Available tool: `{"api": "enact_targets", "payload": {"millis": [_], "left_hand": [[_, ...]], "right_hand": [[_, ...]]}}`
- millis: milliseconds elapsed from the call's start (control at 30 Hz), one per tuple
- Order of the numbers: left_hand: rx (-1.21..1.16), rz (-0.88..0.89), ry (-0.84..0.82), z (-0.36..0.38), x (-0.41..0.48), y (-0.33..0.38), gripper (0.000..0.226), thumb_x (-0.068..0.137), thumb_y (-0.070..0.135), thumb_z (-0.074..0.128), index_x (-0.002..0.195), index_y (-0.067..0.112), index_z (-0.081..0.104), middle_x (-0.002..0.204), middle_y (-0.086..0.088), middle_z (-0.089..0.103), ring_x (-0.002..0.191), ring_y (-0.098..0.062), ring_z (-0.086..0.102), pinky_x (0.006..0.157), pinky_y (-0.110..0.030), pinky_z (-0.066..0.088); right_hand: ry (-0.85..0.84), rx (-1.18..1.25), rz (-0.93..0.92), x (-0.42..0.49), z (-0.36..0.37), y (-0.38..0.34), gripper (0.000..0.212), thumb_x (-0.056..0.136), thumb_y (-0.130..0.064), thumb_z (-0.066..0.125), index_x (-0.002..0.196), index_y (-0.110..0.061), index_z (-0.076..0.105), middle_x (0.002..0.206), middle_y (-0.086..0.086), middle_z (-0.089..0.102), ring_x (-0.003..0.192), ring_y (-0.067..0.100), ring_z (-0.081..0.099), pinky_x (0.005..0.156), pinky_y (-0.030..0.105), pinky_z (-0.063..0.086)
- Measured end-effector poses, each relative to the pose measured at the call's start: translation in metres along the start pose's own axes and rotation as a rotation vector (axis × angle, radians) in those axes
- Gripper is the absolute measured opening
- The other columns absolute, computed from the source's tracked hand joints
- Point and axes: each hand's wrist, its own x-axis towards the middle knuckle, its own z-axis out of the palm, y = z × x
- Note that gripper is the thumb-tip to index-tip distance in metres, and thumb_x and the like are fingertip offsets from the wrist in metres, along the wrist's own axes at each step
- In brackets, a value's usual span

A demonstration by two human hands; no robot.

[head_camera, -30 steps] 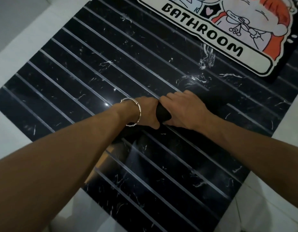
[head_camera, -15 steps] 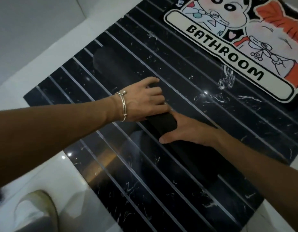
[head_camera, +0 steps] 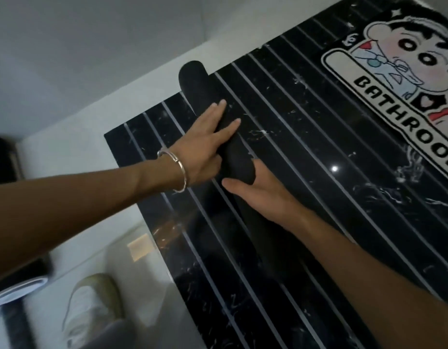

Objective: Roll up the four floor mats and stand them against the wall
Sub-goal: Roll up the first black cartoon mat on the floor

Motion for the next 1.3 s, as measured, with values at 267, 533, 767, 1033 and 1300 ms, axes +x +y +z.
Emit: {"api": "enact_targets", "payload": {"millis": [267,533,767,1033,1300], "left_hand": [[-1.061,-0.507,0.311,0.011,-0.041,-0.058,0.091,0.087,0.021,0.065,0.15,0.03,0.0,0.139,0.004,0.042,0.117,-0.01,0.052,0.095,-0.024,0.047],[-0.961,-0.785,0.502,0.019,-0.096,-0.136,0.084,0.082,0.013,0.069,0.148,0.027,0.018,0.104,0.02,0.055,0.087,0.003,0.058,0.082,-0.023,0.051],[-0.983,-1.065,0.575,0.023,-0.154,-0.205,0.079,0.079,0.021,0.073,0.142,0.03,0.026,0.102,0.004,0.059,0.088,-0.009,0.063,0.085,-0.035,0.055],[-0.828,-1.221,0.621,0.03,-0.194,-0.262,0.069,0.087,0.025,0.065,0.147,0.023,0.031,0.139,-0.003,0.05,0.122,-0.011,0.05,0.095,-0.015,0.035],[-0.702,-1.294,0.526,0.038,-0.216,-0.294,0.067,0.096,0.019,0.051,0.151,0.017,0.014,0.153,-0.007,0.027,0.138,-0.022,0.031,0.109,-0.03,0.027]], "right_hand": [[-0.129,-0.042,-0.047,0.034,0.078,-0.046,0.051,0.084,-0.023,0.059,0.128,-0.031,0.035,0.103,-0.012,0.052,0.085,-0.002,0.051,0.066,0.017,0.043],[-0.429,-0.099,-0.059,0.063,0.162,-0.058,0.065,0.085,-0.027,0.066,0.14,-0.037,0.034,0.127,-0.01,0.053,0.11,0.004,0.054,0.087,0.02,0.048],[-0.606,-0.085,-0.049,0.09,0.24,-0.073,0.057,0.09,-0.019,0.062,0.137,-0.04,0.039,0.109,-0.024,0.056,0.106,0.008,0.06,0.086,0.022,0.051],[-0.593,-0.101,-0.073,0.112,0.335,-0.079,0.056,0.089,-0.022,0.064,0.139,-0.036,0.041,0.115,-0.02,0.058,0.095,-0.009,0.055,0.07,-0.001,0.042],[-0.595,-0.216,-0.136,0.125,0.391,-0.076,0.053,0.09,-0.016,0.061,0.137,-0.032,0.043,0.108,-0.017,0.061,0.091,-0.005,0.058,0.074,0.001,0.042]]}}
